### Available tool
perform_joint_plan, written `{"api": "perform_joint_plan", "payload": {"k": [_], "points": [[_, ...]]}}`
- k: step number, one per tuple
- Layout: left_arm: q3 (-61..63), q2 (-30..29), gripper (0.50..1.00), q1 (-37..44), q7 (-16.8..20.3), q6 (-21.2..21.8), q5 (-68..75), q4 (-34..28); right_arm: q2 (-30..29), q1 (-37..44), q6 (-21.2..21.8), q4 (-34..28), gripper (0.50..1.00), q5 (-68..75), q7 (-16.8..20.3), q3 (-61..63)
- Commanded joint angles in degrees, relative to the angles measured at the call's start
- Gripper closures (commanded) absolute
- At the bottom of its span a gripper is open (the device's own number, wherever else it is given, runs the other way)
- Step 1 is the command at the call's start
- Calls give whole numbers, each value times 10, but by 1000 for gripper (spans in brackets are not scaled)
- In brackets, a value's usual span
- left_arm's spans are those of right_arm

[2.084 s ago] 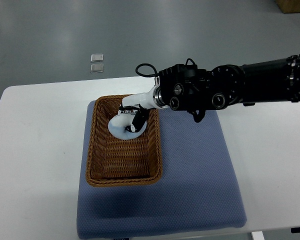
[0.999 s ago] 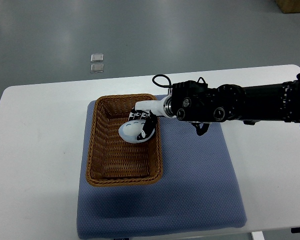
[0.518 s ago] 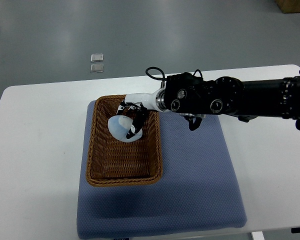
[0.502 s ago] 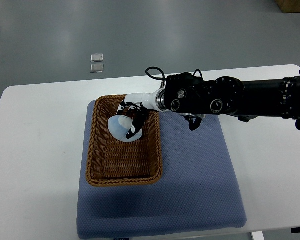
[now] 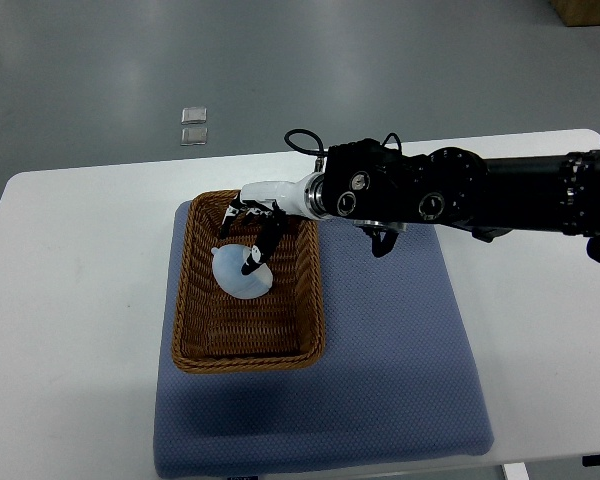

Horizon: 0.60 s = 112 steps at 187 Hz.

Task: Place blue toy in brown basket

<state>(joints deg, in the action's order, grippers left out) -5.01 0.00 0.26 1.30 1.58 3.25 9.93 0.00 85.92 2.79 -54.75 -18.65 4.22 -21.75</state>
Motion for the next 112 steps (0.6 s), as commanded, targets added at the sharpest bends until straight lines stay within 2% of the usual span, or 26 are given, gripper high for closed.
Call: {"api": "perform_joint_plan", "payload": {"k": [1,52,84,112], "points": [[0,0,500,0,0,0,0,0,0,11,3,0,589,0,0,8],[0,0,500,0,-1,0,0,0,0,12,7,0,589,0,0,29],[0,0,500,0,0,0,0,0,1,11,5,0,589,0,0,83],[1,0,500,0,0,0,0,0,58,-1,2,0,589,0,-6,161]]}}
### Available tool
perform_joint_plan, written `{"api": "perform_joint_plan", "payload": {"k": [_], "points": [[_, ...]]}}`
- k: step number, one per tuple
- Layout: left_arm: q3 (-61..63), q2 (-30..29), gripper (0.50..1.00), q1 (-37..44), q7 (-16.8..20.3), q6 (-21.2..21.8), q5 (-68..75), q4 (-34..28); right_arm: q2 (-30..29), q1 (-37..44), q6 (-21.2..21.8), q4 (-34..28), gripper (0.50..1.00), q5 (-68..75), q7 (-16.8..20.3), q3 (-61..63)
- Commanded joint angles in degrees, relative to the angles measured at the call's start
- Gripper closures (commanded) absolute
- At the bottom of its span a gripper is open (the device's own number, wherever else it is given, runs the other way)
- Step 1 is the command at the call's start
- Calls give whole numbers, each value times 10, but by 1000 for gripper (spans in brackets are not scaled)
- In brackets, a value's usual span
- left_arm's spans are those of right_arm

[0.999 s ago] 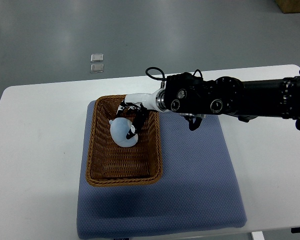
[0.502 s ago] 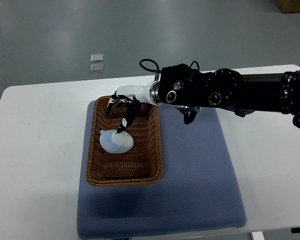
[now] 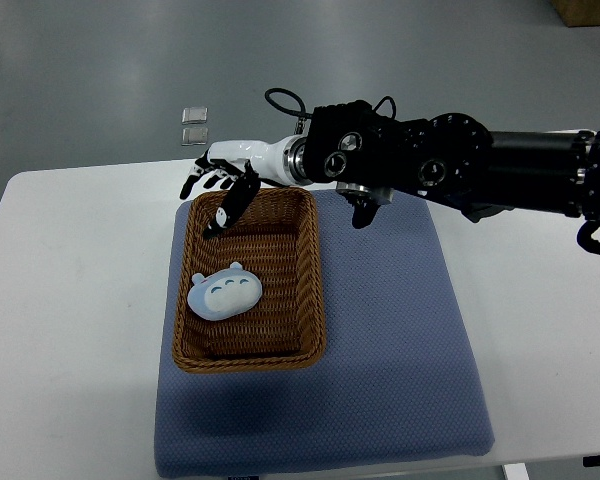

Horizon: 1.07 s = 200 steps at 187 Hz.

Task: Place blue toy in brown basket

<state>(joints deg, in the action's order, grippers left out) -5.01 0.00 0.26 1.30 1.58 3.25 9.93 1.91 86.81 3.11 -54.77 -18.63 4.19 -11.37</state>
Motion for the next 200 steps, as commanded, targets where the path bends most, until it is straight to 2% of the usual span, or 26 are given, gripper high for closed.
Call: {"api": "perform_joint_plan", "payload": {"k": [1,33,55,78,145,200], "points": [[1,0,500,0,0,0,0,0,39,-9,-1,0,589,0,-6,57],[2,0,500,0,0,0,0,0,113,-81,-2,0,589,17,-32,194],[4,0,500,0,0,0,0,0,145,-134,-1,0,589,68,-37,275],[4,0,500,0,-1,0,0,0,175,-209,-2,2,589,132,-59,372],[3,0,500,0,-1,0,0,0,144,-393,5,57,587,146,-62,666],[2,0,500,0,0,0,0,0,115,-433,5,107,587,146,-62,705]]}}
